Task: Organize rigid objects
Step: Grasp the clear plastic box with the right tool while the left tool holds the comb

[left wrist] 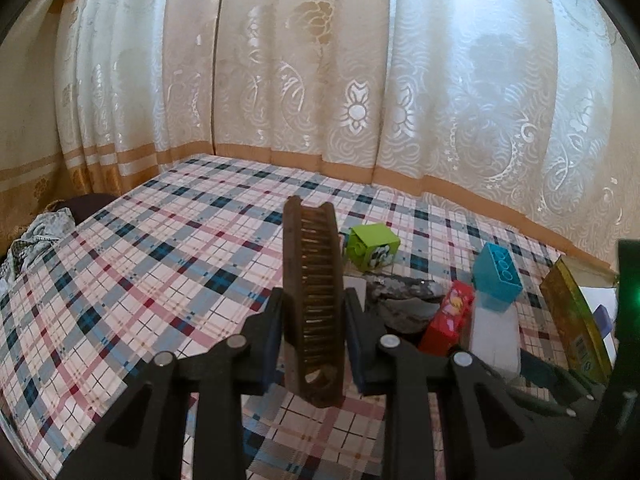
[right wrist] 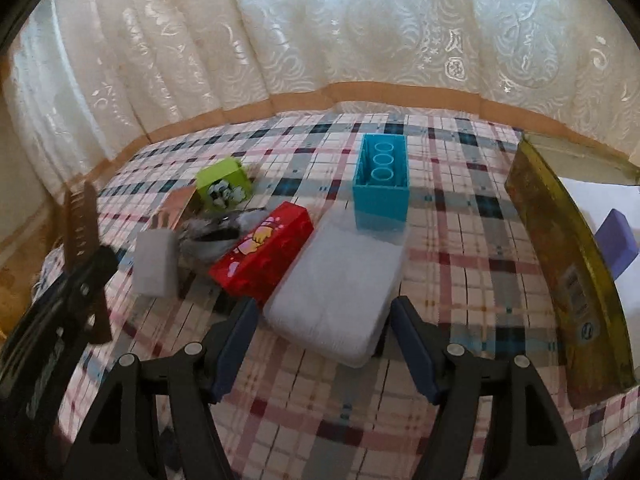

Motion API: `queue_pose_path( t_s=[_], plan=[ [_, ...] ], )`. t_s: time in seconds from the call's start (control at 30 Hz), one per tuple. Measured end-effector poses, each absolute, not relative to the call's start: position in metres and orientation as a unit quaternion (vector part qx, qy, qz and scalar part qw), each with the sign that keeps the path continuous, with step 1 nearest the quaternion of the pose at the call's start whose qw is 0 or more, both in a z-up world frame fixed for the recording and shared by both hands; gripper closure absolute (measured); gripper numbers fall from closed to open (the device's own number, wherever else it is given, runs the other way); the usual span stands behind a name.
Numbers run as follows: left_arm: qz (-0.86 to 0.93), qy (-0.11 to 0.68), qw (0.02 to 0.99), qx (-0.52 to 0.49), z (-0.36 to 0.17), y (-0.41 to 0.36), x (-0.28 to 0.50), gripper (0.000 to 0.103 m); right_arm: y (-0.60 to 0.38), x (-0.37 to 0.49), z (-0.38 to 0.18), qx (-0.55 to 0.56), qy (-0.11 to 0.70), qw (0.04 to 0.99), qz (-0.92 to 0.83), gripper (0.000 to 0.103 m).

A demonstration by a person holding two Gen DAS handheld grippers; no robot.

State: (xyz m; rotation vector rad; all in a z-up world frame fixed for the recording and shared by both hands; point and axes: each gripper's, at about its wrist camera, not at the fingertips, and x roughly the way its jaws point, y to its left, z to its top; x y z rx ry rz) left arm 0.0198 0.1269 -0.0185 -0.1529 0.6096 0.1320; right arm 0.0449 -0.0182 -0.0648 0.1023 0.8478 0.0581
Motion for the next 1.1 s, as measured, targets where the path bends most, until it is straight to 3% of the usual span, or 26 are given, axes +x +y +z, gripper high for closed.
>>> queue_pose_path(
  t_s=[0.13,0.23,0.6,1.1],
  plan=[
    [0.064,0.305,0.947,-0.083,-0.020,0.127,0.021,0.076,-0.012,0.053,-0.065,0.023,0.418,0.908,0.021,0.032],
    [0.061,0.306,0.946,-0.083,-0.021,0.125,0.022,0.076,-0.012,0.052,-0.066,-0.005,0.421,0.907,0.021,0.041],
    [0.050,0.315,0.944,-0.081,-0.022,0.122,0.023,0.076,-0.061,0.010,-0.059,-0.008,0.417,0.897,0.144,0.041],
    [0.044,0.315,0.945,-0.070,-0.023,0.118,0.022,0.076,-0.054,0.015,-0.060,-0.053,0.421,0.903,0.068,0.039]
  ],
)
